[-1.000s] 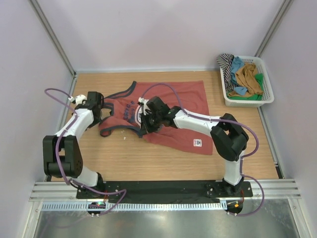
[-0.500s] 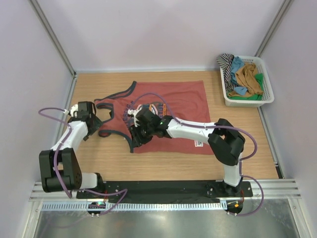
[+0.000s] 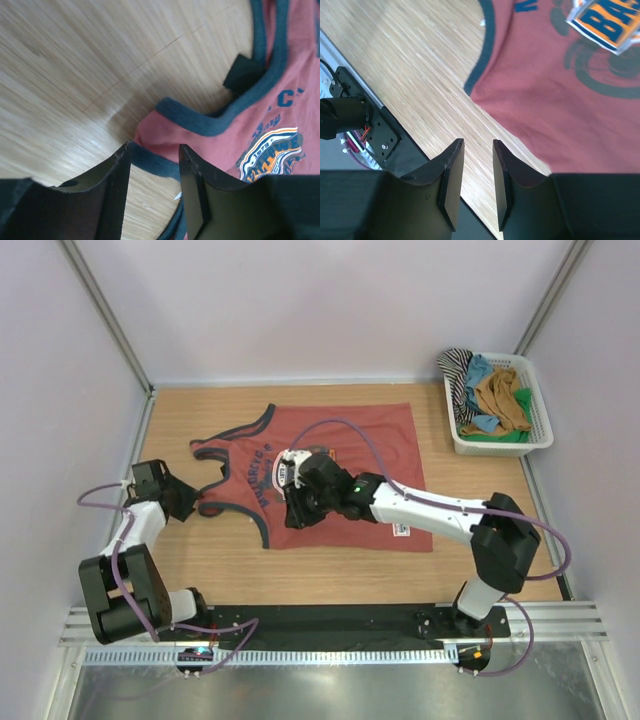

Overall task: Fold and stack the tank tops
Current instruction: Flatten the tank top out

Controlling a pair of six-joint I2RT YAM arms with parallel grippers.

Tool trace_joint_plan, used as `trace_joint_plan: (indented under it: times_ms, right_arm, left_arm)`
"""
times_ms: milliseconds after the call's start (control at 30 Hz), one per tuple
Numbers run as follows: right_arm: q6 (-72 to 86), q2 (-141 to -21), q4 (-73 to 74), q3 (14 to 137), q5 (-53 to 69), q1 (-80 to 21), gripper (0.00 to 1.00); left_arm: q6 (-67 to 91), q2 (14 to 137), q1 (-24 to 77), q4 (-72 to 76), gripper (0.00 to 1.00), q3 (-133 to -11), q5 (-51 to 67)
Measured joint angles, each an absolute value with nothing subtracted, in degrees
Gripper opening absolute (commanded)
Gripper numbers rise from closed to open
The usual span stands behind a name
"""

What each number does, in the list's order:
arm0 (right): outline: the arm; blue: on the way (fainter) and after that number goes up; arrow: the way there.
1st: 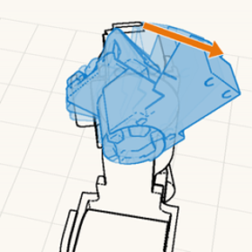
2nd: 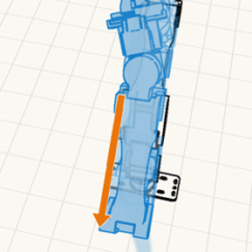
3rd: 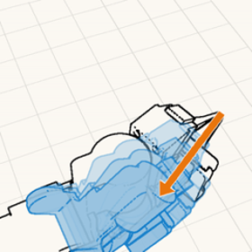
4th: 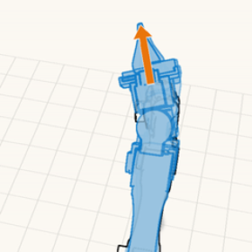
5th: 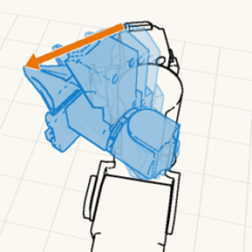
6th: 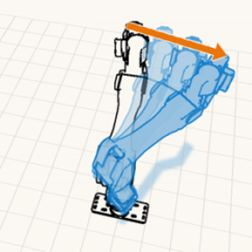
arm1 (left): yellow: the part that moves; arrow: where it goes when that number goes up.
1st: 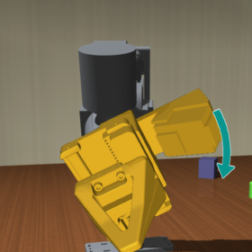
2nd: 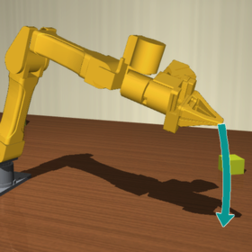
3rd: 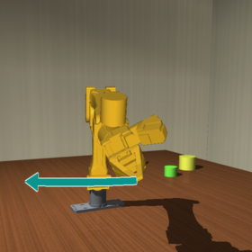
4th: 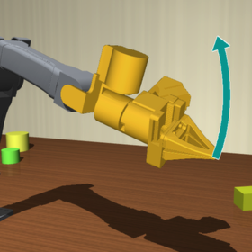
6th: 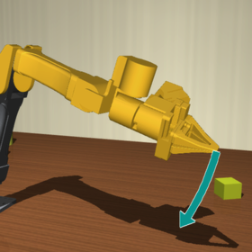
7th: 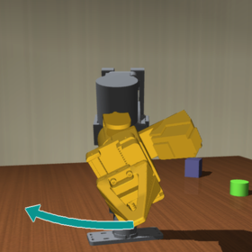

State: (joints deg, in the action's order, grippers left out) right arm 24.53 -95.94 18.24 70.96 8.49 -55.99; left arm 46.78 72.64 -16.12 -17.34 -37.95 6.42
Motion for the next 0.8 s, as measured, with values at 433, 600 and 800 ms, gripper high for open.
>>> trace_joint_plan:
  times_ms: [433, 600, 800]
  right_arm:
    - [27.86, -74.00, 22.39, 55.42, 2.26, -43.42, 0.26]
    - [30.37, -66.70, 24.86, 47.92, -4.38, -37.67, 0.18]
    - [35.90, -63.79, 28.64, 40.10, -11.16, -31.68, 0.29]
  left_arm:
    - [47.97, 79.50, -18.52, -11.14, 0.17, -35.77, 15.73]
    - [47.44, 81.01, -18.52, -9.78, 0.00, -35.97, 16.64]
    - [45.89, 78.35, -18.52, -12.03, 0.00, -37.87, 12.69]
